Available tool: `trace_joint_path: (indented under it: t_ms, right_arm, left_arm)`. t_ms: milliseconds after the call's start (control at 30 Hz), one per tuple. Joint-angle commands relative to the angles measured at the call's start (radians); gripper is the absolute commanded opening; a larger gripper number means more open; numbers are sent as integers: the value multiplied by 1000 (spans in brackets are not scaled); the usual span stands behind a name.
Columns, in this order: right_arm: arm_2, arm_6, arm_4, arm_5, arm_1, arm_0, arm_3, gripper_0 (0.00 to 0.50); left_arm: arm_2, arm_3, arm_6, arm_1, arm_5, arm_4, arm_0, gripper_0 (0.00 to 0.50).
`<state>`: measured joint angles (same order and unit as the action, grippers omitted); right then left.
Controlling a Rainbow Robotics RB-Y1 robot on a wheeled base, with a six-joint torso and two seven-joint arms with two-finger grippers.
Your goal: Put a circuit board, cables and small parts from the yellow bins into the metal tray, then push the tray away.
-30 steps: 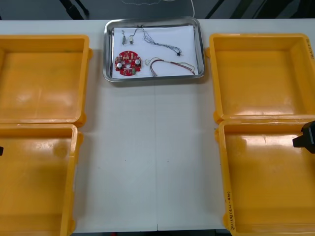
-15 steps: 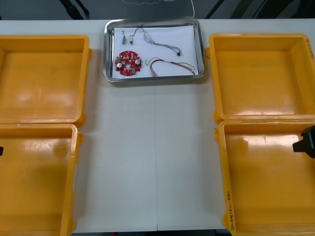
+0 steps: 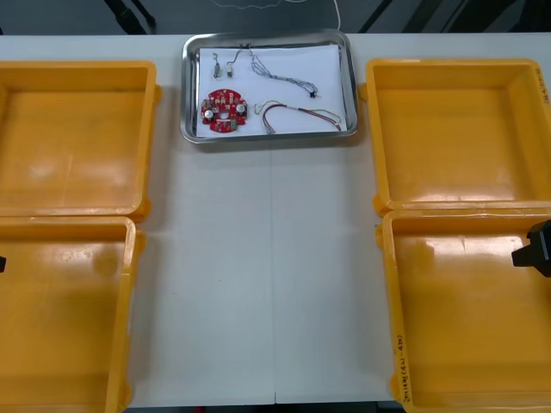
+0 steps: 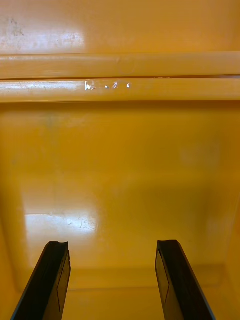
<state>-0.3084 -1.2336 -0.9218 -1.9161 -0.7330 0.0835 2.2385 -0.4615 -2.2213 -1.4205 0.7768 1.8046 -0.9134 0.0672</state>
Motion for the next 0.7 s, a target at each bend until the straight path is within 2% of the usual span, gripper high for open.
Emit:
trace_joint_path:
  t_ms: [33,700]
  right_arm:
    - [-32,36,1,-4,-31,-16,15,500]
    - [-32,36,1,-4,-31,-16,15,500]
  left_arm:
    - [-3,-9,-83,-8,-8,8,-24,500]
    - [-3,-9,-83,-8,-8,8,-24,500]
